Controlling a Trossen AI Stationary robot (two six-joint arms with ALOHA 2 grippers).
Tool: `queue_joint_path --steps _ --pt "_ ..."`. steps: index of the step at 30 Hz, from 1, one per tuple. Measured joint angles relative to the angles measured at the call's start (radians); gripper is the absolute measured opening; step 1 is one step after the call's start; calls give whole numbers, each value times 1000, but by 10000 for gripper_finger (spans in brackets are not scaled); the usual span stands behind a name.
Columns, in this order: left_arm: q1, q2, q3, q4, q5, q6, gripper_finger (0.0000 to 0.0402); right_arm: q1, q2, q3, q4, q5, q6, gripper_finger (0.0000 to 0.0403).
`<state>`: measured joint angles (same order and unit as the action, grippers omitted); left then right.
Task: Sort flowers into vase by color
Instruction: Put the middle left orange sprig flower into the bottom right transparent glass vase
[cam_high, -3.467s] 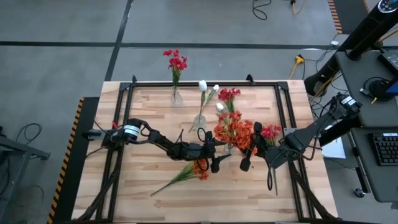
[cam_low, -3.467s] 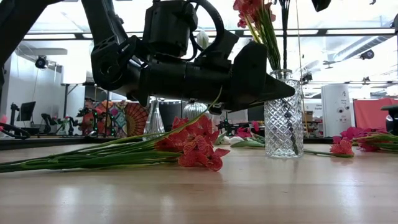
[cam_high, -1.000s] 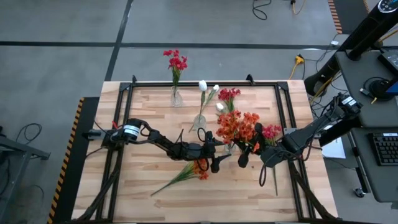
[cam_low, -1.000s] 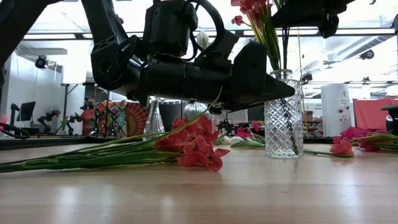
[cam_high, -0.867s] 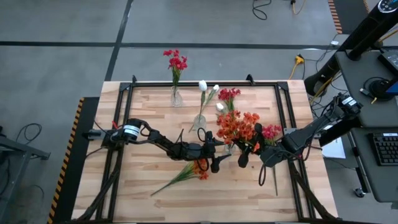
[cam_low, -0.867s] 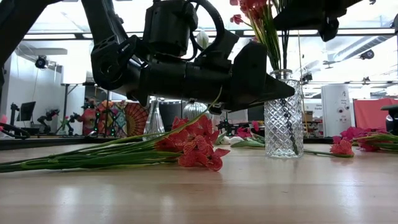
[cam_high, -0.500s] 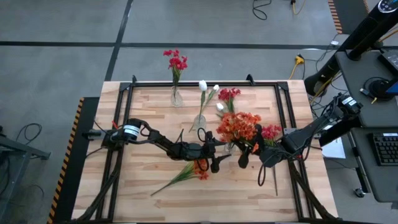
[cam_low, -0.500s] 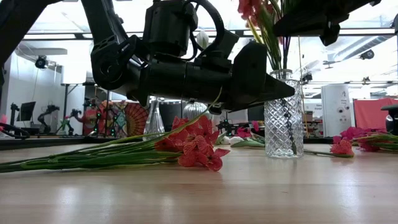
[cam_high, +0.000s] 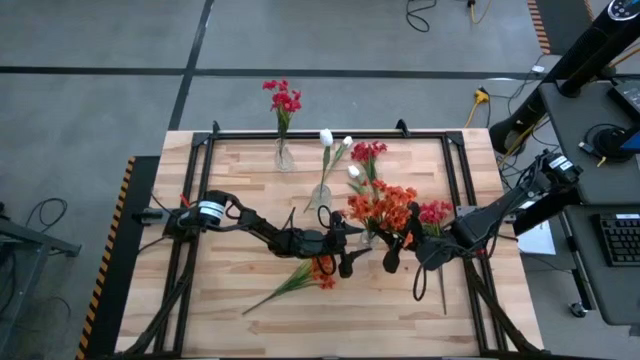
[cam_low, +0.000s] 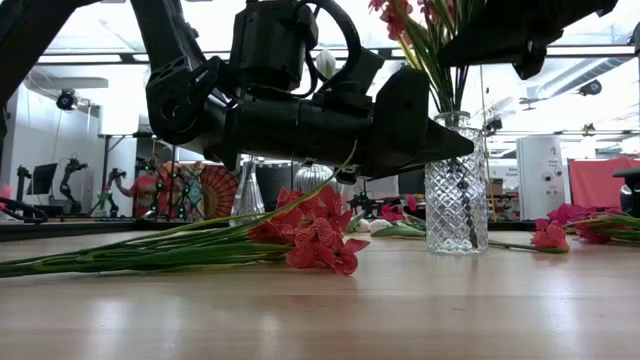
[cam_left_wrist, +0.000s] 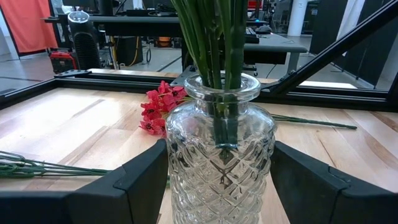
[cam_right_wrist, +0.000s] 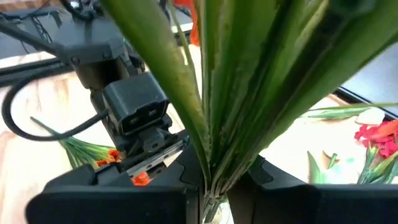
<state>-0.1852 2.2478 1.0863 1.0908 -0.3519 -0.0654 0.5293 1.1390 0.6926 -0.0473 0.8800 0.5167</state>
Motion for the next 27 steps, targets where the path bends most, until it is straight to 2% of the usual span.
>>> queue_joint_path --steps 7,17,27 --pt "0 0 0 -3 0 0 245 0 53 0 1 -15 0 38" --pt "0 0 0 -5 1 0 245 0 62 0 0 -50 -10 38" --pt "0 0 0 -6 1 0 245 0 66 -2 0 -41 -4 38"
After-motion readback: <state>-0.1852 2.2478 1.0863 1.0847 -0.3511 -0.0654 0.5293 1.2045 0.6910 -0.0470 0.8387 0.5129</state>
